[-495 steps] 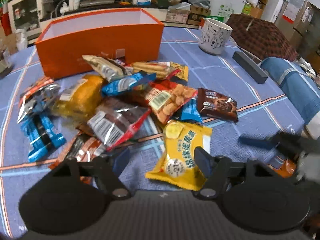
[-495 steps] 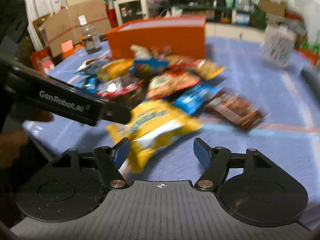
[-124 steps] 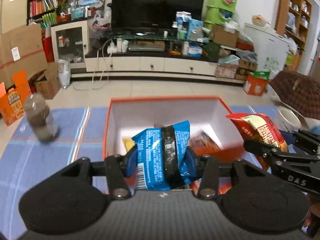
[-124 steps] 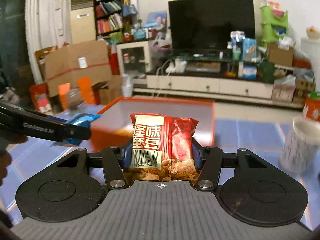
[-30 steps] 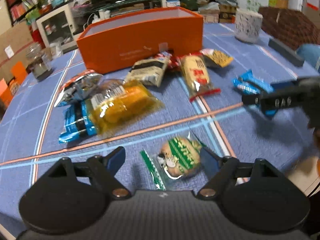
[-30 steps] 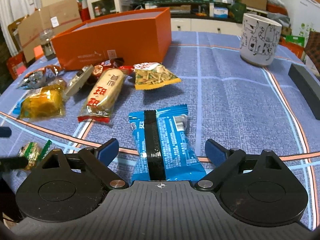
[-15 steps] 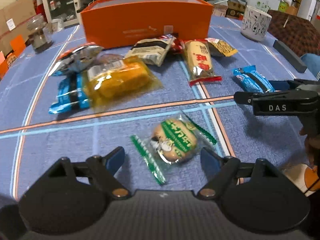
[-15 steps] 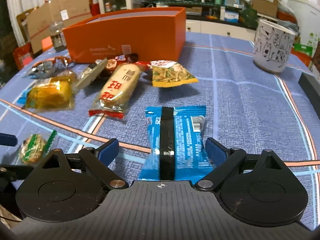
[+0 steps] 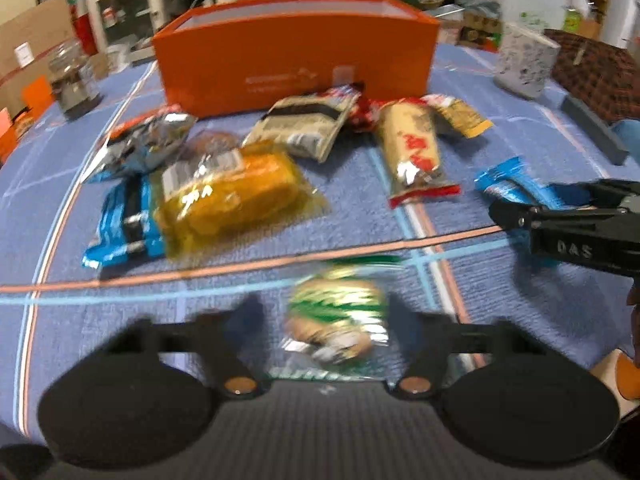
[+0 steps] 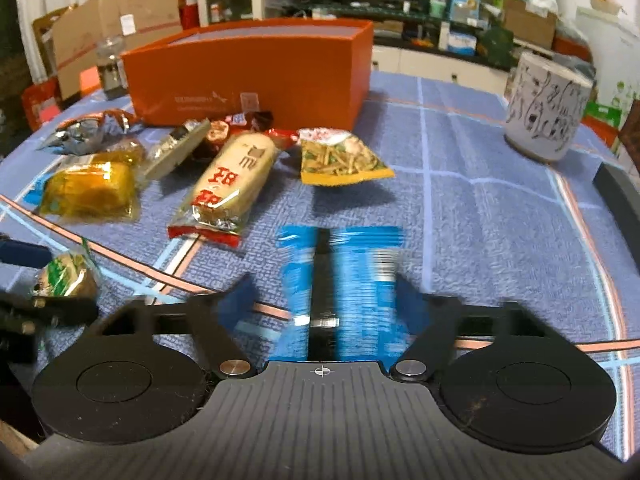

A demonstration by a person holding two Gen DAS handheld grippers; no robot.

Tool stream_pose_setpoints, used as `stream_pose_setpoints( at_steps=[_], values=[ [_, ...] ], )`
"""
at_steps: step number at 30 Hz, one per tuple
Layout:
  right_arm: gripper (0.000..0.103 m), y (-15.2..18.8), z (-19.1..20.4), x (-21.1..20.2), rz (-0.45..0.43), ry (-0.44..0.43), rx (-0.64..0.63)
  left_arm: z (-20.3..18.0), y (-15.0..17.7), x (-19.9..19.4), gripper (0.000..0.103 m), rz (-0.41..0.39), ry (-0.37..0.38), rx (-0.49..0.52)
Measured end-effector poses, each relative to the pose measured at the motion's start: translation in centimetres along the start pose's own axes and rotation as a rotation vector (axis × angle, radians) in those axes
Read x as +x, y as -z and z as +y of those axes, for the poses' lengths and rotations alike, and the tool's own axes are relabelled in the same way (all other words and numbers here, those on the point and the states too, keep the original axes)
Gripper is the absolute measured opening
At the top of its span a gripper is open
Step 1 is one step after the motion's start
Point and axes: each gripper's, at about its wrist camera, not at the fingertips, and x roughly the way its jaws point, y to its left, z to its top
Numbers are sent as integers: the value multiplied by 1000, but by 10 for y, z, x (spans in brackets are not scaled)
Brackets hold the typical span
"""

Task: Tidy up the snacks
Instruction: 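Grasp the green-labelled packet with the left tool while the right grasps the blue bar, then drop the green packet into the box with the left tool while the right drops the blue bar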

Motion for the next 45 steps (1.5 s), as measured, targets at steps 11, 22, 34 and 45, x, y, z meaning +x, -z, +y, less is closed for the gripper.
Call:
stream_pose_setpoints(
  at_steps=[11,22,34,45],
  values=[
    [31,-50,2,-42,-159,-159,97,45,-44,-34,48,-86,76,-63],
    [30,-184,0,51,-295,-114,203,76,-218,23,48,-247,-14,-95],
    [69,-204,21,76,-357,-68,192,100,-222,21,67,-295,-36,-103],
    [79,-143,75,30,-228,-259,5,116,-76,-28,70,-192,-93,-102]
  ],
)
